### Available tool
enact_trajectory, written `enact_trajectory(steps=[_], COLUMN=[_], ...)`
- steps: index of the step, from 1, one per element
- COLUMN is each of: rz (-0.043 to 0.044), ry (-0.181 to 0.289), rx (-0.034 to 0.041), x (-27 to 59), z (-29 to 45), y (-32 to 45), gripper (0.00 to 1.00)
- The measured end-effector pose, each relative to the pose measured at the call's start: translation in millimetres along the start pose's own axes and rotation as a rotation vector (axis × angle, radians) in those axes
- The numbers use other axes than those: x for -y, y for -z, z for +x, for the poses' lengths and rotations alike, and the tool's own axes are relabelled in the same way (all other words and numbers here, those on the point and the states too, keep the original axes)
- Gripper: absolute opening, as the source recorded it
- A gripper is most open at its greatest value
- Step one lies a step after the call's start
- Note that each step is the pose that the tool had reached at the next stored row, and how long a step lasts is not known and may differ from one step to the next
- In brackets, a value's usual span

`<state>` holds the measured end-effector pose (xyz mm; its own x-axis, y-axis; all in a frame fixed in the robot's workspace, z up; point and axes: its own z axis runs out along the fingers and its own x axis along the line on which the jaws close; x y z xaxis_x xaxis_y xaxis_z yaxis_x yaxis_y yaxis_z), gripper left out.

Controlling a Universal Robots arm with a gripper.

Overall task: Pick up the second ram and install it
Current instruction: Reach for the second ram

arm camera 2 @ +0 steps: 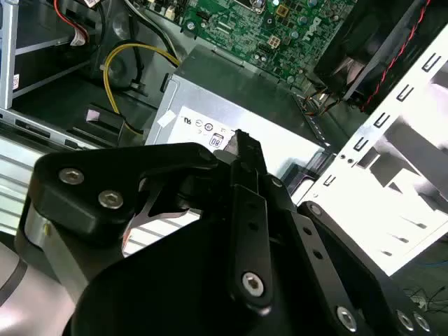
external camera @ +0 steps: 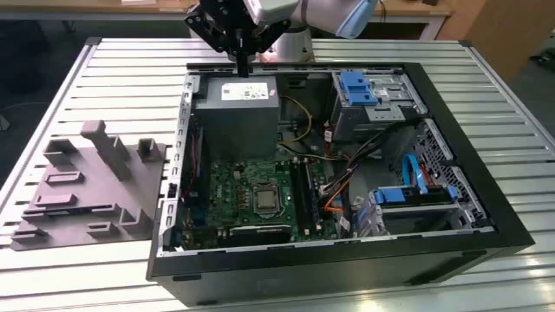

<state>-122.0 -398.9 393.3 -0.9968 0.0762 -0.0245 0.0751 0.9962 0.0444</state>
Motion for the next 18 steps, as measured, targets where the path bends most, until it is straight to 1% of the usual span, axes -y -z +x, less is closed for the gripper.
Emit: enact_trajectory(steps=[10,14,18], rz=[0.0001,0.0001,0.0000], ry=[0.000,0.000,0.000], rx=[0.0000,0.0000,0.0002], x=[0.0,0.3,0.7], z=[0.5,3.8,8.7], y=[0.0,0.1,0.2], gripper=[0.10,0.10,0.10])
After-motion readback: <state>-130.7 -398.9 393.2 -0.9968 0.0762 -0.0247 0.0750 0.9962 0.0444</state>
